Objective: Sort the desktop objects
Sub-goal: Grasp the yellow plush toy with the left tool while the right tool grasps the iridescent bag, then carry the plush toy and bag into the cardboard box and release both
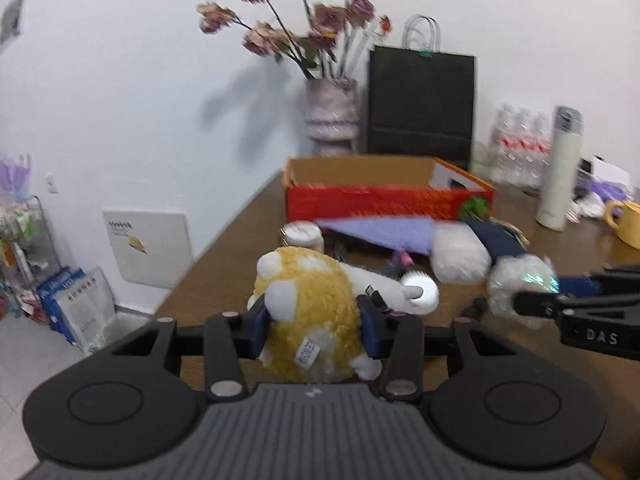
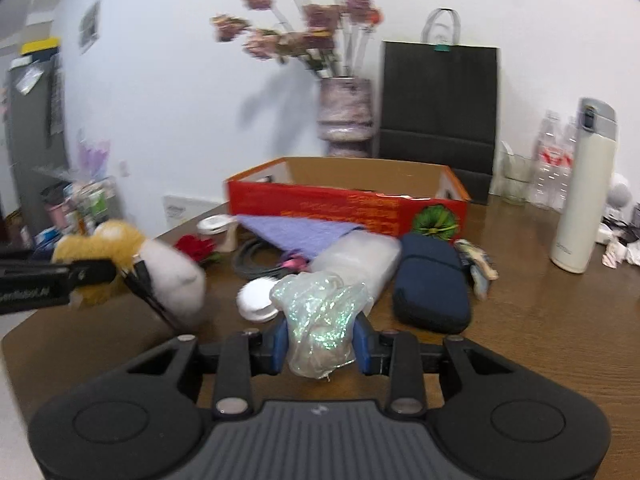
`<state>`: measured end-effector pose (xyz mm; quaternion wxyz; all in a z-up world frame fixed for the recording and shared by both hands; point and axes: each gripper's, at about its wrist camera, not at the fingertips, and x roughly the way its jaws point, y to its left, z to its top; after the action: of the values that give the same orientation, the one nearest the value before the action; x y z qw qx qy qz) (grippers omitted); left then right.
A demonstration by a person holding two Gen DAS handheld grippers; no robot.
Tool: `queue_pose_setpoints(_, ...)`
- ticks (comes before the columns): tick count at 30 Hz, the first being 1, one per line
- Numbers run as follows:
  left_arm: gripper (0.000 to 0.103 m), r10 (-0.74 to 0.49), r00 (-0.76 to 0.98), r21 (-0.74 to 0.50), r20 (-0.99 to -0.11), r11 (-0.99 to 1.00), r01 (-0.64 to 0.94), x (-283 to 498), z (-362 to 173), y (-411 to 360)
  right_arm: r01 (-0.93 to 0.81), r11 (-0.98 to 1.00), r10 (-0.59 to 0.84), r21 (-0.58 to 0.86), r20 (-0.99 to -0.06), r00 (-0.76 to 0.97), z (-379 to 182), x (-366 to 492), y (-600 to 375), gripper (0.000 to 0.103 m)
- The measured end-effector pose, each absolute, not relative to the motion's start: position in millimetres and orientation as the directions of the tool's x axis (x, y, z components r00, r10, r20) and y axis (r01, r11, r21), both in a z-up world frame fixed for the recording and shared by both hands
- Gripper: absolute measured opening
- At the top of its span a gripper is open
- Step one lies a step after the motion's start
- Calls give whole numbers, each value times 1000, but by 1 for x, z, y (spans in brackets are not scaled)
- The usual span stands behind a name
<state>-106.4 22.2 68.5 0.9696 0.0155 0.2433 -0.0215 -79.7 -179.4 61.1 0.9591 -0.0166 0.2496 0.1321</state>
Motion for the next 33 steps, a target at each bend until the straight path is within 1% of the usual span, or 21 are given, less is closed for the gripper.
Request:
queue_pose_setpoints(2, 46, -17, 862, 30, -507, 999, 38, -112, 61, 24, -291, 957, 261, 14, -484, 835, 63, -92, -172, 32)
queue_pose_setpoints(5, 49, 9, 848, 32, -529, 999, 9, -123, 48, 33, -313, 950, 274, 2, -487, 829, 63, -108, -166, 31)
queue_pose_setpoints(6, 55, 15, 843, 22, -537, 1000, -4, -124, 45, 37, -311, 951, 271, 0, -490, 828, 62, -111, -166, 32)
queue_pose_setpoints(7, 64, 21, 839, 20, -543, 1000, -12, -124, 44, 39, -306, 952, 264, -3, -494, 829, 62, -115, -166, 32)
queue_pose_setpoints(8, 68, 22, 839, 21, -544, 1000, -12, -123, 42, 41, -297, 955, 255, -7, -496, 830, 61, -119, -167, 32)
queue_pose_setpoints(9, 71, 25, 837, 22, -547, 1000, -15, -122, 40, 42, -292, 956, 248, -10, -499, 830, 61, -122, -168, 32)
queue_pose_setpoints(11, 71, 20, 822, 19, -570, 1000, -11, -117, 36, 44, -282, 959, 238, -14, -498, 834, 61, -127, -170, 32)
queue_pose_setpoints(12, 73, 17, 809, 8, -588, 1000, -15, -116, 34, 46, -277, 961, 233, -15, -498, 836, 61, -129, -171, 32)
queue_pose_setpoints(13, 78, 15, 798, -2, -602, 1000, -21, -116, 32, 49, -271, 963, 227, -16, -499, 837, 60, -131, -173, 32)
queue_pose_setpoints(14, 78, 8, 794, -14, -609, 1000, -20, -118, 31, 52, -263, 965, 219, -18, -499, 838, 59, -132, -174, 32)
queue_pose_setpoints(15, 72, 1, 795, -22, -607, 1000, -19, -119, 30, 56, -257, 966, 213, -20, -499, 840, 59, -132, -176, 32)
queue_pose_setpoints(16, 49, -2, 795, -25, -607, 1000, -17, -120, 29, 58, -253, 967, 209, -20, -501, 840, 58, -134, -177, 32)
queue_pose_setpoints(17, 51, 0, 792, -28, -610, 999, -21, -120, 30, 60, -248, 969, 206, -16, -503, 839, 57, -134, -180, 32)
queue_pose_setpoints(22, 45, 12, 822, -41, -570, 998, -43, -123, 40, 65, -246, 969, 208, -7, -514, 832, 52, -130, -183, 32)
queue_pose_setpoints(29, 45, -33, 904, -85, -427, 996, -4, -119, 88, 60, -242, 970, 213, 0, -477, 852, 64, -119, -183, 31)
queue_pose_setpoints(33, 46, -72, 921, -98, -383, 994, 36, -92, 119, 54, -243, 970, 214, -7, -454, 865, 85, -103, -187, 31)
